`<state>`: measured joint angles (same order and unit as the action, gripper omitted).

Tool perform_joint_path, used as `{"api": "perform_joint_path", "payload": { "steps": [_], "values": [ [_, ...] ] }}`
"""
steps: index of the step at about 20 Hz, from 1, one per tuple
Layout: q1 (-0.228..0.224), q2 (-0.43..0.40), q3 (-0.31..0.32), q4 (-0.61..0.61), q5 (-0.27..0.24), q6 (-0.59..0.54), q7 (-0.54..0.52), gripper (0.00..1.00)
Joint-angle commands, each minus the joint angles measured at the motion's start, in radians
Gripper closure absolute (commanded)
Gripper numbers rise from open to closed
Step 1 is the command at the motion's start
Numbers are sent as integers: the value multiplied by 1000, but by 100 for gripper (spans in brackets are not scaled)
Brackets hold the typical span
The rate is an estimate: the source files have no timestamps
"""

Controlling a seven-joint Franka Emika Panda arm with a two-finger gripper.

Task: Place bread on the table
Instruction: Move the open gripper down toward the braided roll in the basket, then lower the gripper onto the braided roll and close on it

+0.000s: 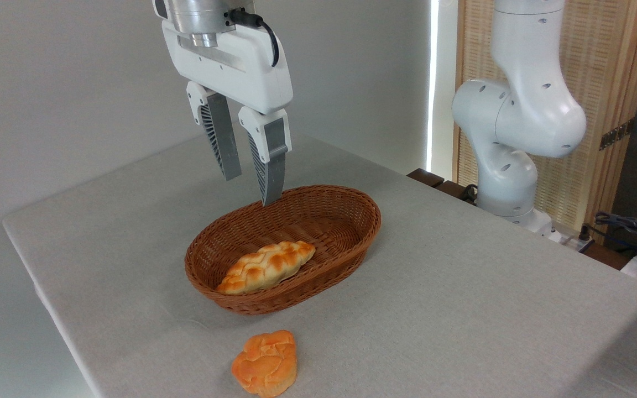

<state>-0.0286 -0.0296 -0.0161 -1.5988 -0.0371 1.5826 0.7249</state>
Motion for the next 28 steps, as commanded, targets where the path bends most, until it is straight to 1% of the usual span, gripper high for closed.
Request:
{"api": "perform_joint_path", "payload": {
  "steps": [1,11,13,16,18,19,21,22,24,25,26,27,28],
  "values": [
    [-5,0,10,13,-14,-27,16,0],
    [-5,0,10,11,-14,-27,18,0],
    [-5,-3,2,-4,-15,-26,18,0],
    [-5,-12,-30,-42,-15,-7,16,0],
    [-22,-18,-31,-84,-15,-4,16,0],
    [-27,-32,-31,-117,-15,13,16,0],
    [-28,-64,-31,-199,-20,94,16,0],
    [-30,-76,-31,-239,-33,127,16,0],
    [-42,-101,-31,-327,-38,210,18,0],
    [-45,-107,-31,-364,-40,261,16,0],
    [-57,-107,-31,-398,-40,296,18,0],
    [-73,-107,-31,-421,-40,313,18,0],
    [-77,-107,-31,-444,-40,326,18,0]
  ]
}}
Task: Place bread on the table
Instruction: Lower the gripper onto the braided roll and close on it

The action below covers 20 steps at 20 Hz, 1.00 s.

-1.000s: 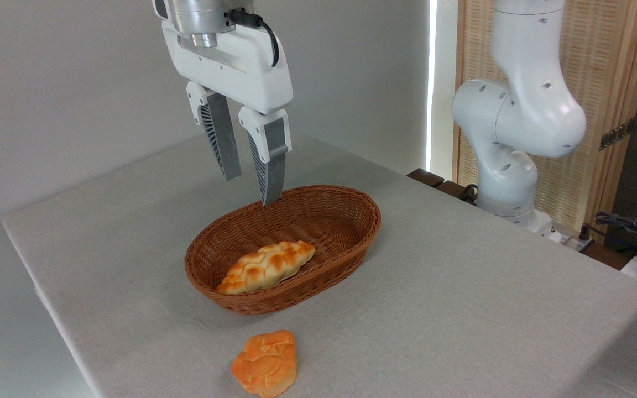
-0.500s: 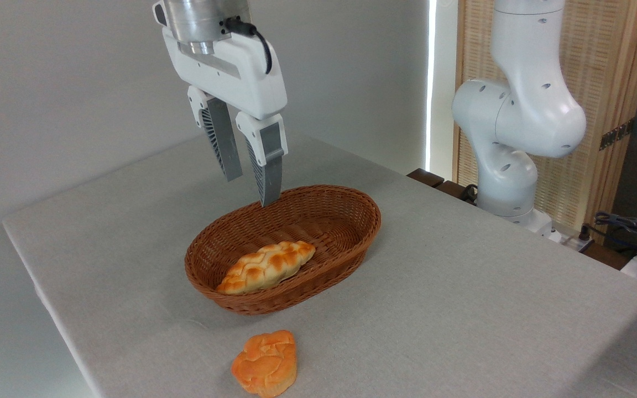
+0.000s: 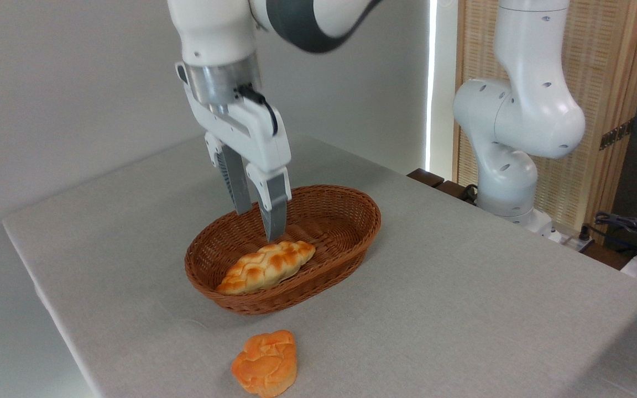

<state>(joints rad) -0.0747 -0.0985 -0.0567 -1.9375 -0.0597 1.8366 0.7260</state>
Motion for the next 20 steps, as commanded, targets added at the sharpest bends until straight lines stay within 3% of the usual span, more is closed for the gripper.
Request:
{"api": "perform_joint_path", "payload": {
  "steps": [1,6,18,20],
  "values": [
    [-36,-38,9,-130,-15,79,16,0],
    [-53,-30,9,-210,-11,179,23,0],
    [-54,-7,-3,-285,-3,257,67,0],
    [-54,-6,-3,-285,-3,268,69,6]
  ]
}}
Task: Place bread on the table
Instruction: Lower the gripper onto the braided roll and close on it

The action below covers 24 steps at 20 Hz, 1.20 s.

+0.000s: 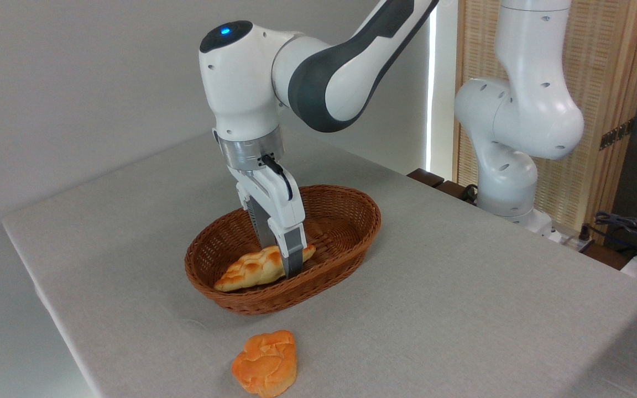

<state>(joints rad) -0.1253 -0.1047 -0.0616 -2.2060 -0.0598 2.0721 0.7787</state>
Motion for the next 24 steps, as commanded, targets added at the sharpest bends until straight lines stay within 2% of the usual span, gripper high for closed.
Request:
{"api": "perform_joint_path", "payload": {
  "steps": [1,5,8,12,24],
  "values": [
    [-4,0,2,-20,-3,40,17,10],
    [-4,10,2,-20,-3,45,51,31],
    [-2,14,3,-20,-3,42,73,50],
    [0,14,6,-18,-3,39,89,70],
    [0,13,11,-11,-3,32,90,70]
  ]
}}
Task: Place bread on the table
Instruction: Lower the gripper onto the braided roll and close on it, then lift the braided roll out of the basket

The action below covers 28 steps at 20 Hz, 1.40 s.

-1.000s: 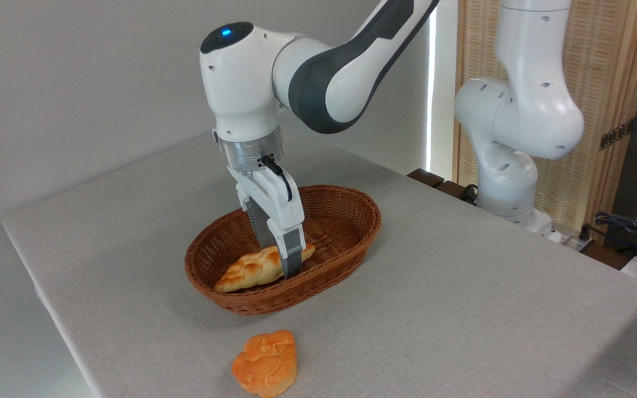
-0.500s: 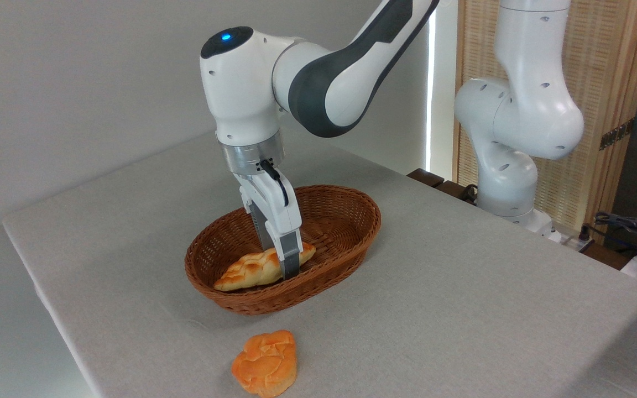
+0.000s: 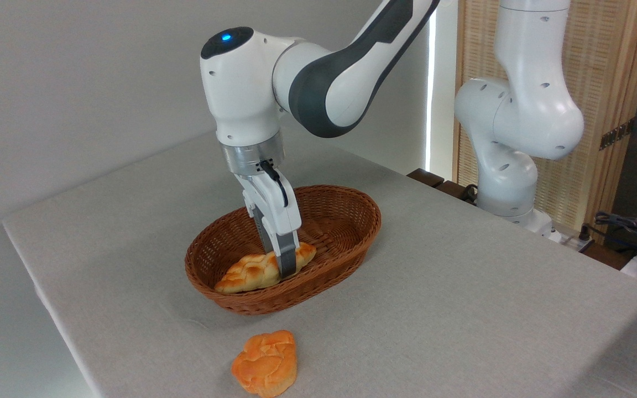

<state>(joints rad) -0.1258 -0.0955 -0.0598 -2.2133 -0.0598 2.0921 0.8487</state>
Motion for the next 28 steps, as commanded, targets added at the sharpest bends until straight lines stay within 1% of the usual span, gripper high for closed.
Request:
{"api": "perform_joint_path", "payload": {
  "steps": [1,3,5,7,9,10,11,12,14,18,23,25,26,27,28],
  "values": [
    [0,3,9,-3,-5,13,20,70],
    [0,2,9,0,-5,13,18,70],
    [0,0,9,7,-15,11,17,70],
    [0,-3,11,33,-20,-7,15,70],
    [0,-3,12,67,-54,-38,17,70],
    [0,-3,12,90,-83,-62,15,70],
    [0,-4,12,101,-95,-78,15,70],
    [0,-6,12,125,-107,-117,15,70],
    [0,-7,12,159,-115,-176,17,70],
    [2,-12,15,182,-109,-239,21,70],
    [5,-33,67,208,-101,-340,114,70],
    [5,-46,104,222,-94,-385,154,69],
    [5,-52,110,222,-84,-397,170,69],
    [5,-62,127,221,-52,-426,196,69],
    [5,-69,139,219,-31,-441,208,69]
  ]
}}
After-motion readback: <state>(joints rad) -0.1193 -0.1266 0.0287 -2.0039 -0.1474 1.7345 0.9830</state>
